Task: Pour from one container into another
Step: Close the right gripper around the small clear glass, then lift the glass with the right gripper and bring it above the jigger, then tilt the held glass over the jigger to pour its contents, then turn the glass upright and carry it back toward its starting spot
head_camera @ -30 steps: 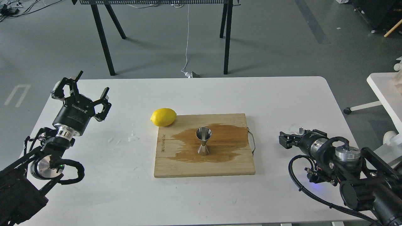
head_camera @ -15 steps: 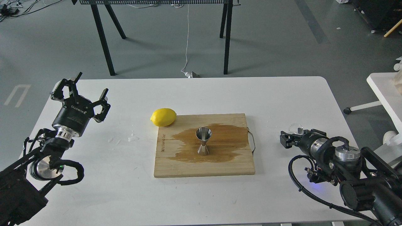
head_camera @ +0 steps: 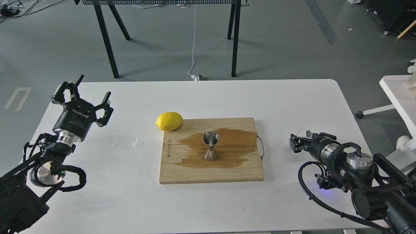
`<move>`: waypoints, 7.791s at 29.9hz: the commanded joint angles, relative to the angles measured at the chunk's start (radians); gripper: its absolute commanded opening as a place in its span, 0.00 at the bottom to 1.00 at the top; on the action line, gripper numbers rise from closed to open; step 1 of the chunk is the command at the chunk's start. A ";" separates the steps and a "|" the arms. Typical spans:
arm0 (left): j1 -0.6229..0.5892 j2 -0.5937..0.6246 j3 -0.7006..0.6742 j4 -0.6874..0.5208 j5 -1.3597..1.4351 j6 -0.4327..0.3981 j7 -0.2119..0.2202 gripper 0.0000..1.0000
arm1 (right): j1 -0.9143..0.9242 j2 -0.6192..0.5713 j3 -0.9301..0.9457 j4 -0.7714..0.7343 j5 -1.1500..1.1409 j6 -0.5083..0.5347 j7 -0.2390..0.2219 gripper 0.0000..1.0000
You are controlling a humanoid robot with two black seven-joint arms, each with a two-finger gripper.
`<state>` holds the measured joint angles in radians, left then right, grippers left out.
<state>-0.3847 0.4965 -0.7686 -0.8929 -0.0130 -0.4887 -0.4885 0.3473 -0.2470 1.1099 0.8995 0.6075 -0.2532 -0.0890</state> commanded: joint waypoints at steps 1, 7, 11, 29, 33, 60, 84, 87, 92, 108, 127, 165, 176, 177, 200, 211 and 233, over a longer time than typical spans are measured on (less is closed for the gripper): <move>0.000 -0.001 0.000 0.000 -0.001 0.000 0.000 0.88 | -0.002 0.000 0.001 -0.001 0.000 0.002 0.000 0.47; 0.000 -0.001 0.000 0.003 -0.001 0.000 0.000 0.88 | -0.002 0.000 -0.001 -0.001 -0.002 0.002 0.000 0.45; 0.001 -0.001 0.000 0.003 0.001 0.000 0.000 0.88 | -0.002 0.000 -0.002 -0.001 -0.002 0.002 0.000 0.44; 0.001 -0.004 0.000 0.003 -0.001 0.000 0.000 0.88 | -0.034 -0.003 -0.002 0.125 -0.110 0.000 0.003 0.43; 0.000 -0.004 0.000 0.003 -0.001 0.000 0.000 0.88 | -0.036 -0.003 -0.010 0.177 -0.175 -0.006 0.003 0.43; -0.002 -0.010 0.002 0.003 0.001 0.000 0.000 0.88 | 0.177 -0.008 -0.274 0.409 -0.512 -0.049 -0.020 0.42; 0.000 -0.010 0.002 0.006 0.001 0.000 0.000 0.88 | 0.240 -0.001 -0.442 0.496 -0.871 -0.041 -0.109 0.42; 0.000 -0.012 0.002 0.006 0.001 0.000 0.000 0.88 | 0.259 -0.001 -0.472 0.503 -0.884 -0.041 -0.109 0.42; 0.000 -0.026 0.003 0.008 0.001 0.000 0.000 0.88 | 0.282 -0.001 -0.498 0.507 -0.885 -0.041 -0.110 0.42; 0.000 -0.026 0.003 0.006 0.001 0.000 0.000 0.88 | 0.341 0.008 -0.623 0.524 -0.956 -0.038 -0.110 0.42; -0.002 -0.023 0.002 0.008 0.001 0.000 0.000 0.88 | 0.432 0.005 -0.739 0.524 -1.075 -0.038 -0.110 0.42; 0.000 -0.023 0.000 0.006 -0.001 0.000 0.000 0.88 | 0.553 -0.009 -0.894 0.522 -1.269 -0.047 -0.110 0.42; 0.000 -0.023 0.000 0.006 -0.001 0.000 0.000 0.88 | 0.573 -0.021 -0.941 0.522 -1.336 -0.049 -0.110 0.42; 0.000 -0.023 0.000 0.006 -0.001 0.000 0.000 0.88 | 0.573 -0.021 -0.944 0.522 -1.345 -0.049 -0.110 0.42; 0.000 -0.019 0.000 0.006 0.001 0.000 0.000 0.88 | 0.627 -0.032 -1.022 0.526 -1.397 -0.041 -0.109 0.42; 0.000 -0.019 0.000 0.006 0.001 0.000 0.000 0.88 | 0.645 -0.024 -1.042 0.527 -1.397 -0.037 -0.109 0.42; 0.000 -0.018 0.000 0.006 -0.001 0.000 0.000 0.88 | 0.644 -0.031 -1.003 0.544 -1.381 -0.047 -0.109 0.42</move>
<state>-0.3850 0.4775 -0.7685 -0.8867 -0.0128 -0.4887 -0.4885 0.9995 -0.2742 0.0581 1.4313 -0.7941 -0.2989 -0.1968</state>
